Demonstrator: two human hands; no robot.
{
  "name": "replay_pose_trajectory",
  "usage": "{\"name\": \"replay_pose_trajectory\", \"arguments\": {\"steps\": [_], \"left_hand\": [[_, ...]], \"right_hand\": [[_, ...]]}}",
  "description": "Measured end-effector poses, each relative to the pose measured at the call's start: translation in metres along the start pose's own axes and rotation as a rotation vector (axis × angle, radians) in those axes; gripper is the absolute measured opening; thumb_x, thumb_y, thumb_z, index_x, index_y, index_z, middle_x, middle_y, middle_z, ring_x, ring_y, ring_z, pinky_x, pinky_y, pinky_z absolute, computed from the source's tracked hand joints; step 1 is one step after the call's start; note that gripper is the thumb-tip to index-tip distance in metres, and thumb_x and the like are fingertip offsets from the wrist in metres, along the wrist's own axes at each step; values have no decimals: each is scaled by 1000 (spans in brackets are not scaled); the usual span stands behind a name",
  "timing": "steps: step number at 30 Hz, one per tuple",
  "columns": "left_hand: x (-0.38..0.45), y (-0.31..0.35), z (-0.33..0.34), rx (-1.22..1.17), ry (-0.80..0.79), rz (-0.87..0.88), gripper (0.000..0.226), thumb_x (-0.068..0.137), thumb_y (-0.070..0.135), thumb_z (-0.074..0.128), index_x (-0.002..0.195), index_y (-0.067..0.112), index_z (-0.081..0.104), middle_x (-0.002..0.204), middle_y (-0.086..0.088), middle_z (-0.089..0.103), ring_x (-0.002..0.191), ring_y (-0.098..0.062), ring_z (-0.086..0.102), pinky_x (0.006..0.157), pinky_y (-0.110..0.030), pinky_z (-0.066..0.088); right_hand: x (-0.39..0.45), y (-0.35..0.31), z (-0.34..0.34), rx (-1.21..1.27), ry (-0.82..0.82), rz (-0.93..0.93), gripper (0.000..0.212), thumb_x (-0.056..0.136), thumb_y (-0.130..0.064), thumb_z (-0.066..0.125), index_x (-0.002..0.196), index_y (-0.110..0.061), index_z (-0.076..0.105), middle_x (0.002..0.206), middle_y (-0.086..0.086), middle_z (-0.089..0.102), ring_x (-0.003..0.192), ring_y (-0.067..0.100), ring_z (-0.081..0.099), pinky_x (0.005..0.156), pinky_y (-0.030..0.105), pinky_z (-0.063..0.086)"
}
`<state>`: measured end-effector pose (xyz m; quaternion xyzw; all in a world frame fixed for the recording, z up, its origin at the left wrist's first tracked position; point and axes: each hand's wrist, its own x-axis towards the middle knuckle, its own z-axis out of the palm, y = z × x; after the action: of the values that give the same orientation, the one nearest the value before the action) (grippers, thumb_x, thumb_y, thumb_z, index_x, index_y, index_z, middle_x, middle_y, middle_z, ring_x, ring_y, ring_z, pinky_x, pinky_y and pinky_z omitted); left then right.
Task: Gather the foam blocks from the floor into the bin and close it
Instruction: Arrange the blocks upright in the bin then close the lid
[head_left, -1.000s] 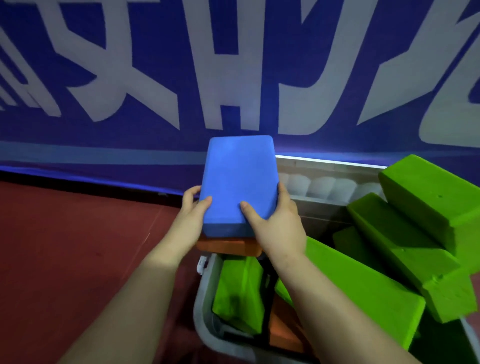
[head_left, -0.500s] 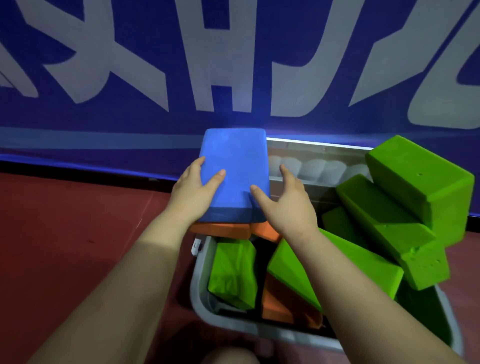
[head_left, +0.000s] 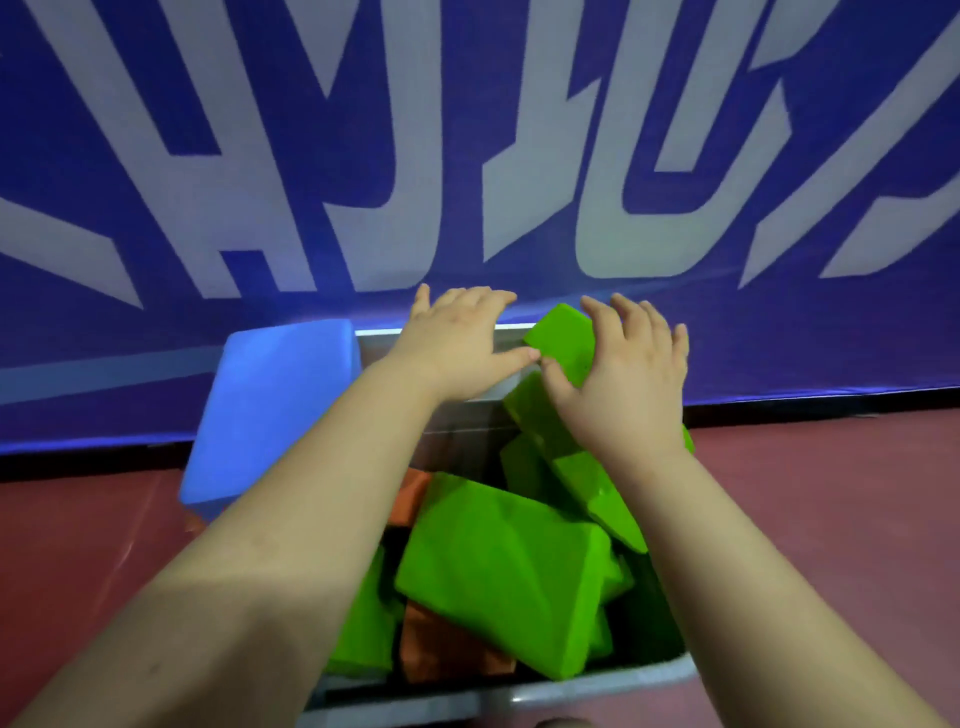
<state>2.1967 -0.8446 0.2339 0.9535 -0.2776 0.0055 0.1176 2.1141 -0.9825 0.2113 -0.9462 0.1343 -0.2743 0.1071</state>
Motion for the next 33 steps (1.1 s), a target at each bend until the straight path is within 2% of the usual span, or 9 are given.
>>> {"name": "replay_pose_trajectory", "arguments": {"steps": [4, 8, 11, 16, 18, 21, 23, 29, 33], "left_hand": [[20, 46, 11, 26, -55, 93, 78, 83, 68, 44, 147, 31, 22, 155, 2, 26, 144, -19, 21, 116, -54, 4], [25, 67, 29, -35, -198, 137, 90, 73, 72, 54, 147, 43, 14, 159, 1, 14, 146, -18, 15, 117, -54, 12], [22, 77, 46, -109, -217, 145, 95, 67, 68, 65, 145, 43, 17, 159, 0, 12, 146, -19, 17, 116, -47, 23], [24, 81, 58, -169, -118, 103, 80, 70, 52, 73, 135, 30, 31, 153, -4, 20, 145, -17, 17, 113, -37, 28], [27, 78, 60, -210, -79, 74, 69, 73, 42, 75, 125, 22, 36, 145, -5, 27, 139, -20, 27, 107, -33, 30], [28, 73, 64, -239, -11, 28, 54, 74, 32, 75, 108, 19, 36, 122, -1, 36, 104, -21, 43, 82, -27, 33], [26, 70, 66, -231, 3, -9, 52, 73, 31, 74, 101, 22, 32, 112, 1, 38, 90, -22, 43, 74, -29, 33], [19, 57, 63, -238, 106, -7, 52, 69, 27, 76, 99, 22, 33, 107, 6, 36, 90, -21, 42, 74, -30, 34], [8, 38, 40, -274, 183, 28, 57, 58, 36, 64, 110, 24, 44, 116, 12, 33, 107, -11, 43, 87, -22, 33]], "right_hand": [[3, 54, -13, -5, -19, 124, 76, 74, -62, 41, 131, -13, 52, 136, 14, 51, 128, 34, 44, 107, 55, 26], [-7, 98, -3, 58, -156, 292, 70, 84, -65, 46, 136, -17, 46, 138, 11, 48, 127, 33, 44, 105, 49, 32], [-18, 122, 16, 113, -296, 411, 69, 86, -65, 42, 137, -19, 43, 139, 12, 45, 125, 35, 45, 102, 47, 37], [-30, 145, 46, 304, -521, 544, 81, 78, -74, 43, 141, -24, 33, 138, 14, 40, 123, 37, 48, 102, 48, 39], [-33, 152, 53, 399, -558, 581, 88, 75, -75, 48, 145, -27, 25, 140, 15, 37, 125, 35, 47, 103, 45, 39], [-35, 157, 62, 551, -521, 582, 103, 70, -72, 60, 150, -34, 7, 151, 18, 25, 136, 29, 36, 108, 41, 34], [-33, 157, 65, 653, -452, 590, 107, 66, -67, 67, 149, -35, 7, 153, 17, 21, 140, 25, 31, 109, 39, 32], [-25, 142, 60, 721, -293, 588, 93, 62, -55, 79, 137, -32, 28, 139, 10, 29, 118, 25, 50, 88, 26, 35], [-12, 112, 50, 707, -198, 533, 96, 59, -56, 80, 136, -31, 29, 138, 9, 30, 120, 22, 48, 90, 25, 37]]}}
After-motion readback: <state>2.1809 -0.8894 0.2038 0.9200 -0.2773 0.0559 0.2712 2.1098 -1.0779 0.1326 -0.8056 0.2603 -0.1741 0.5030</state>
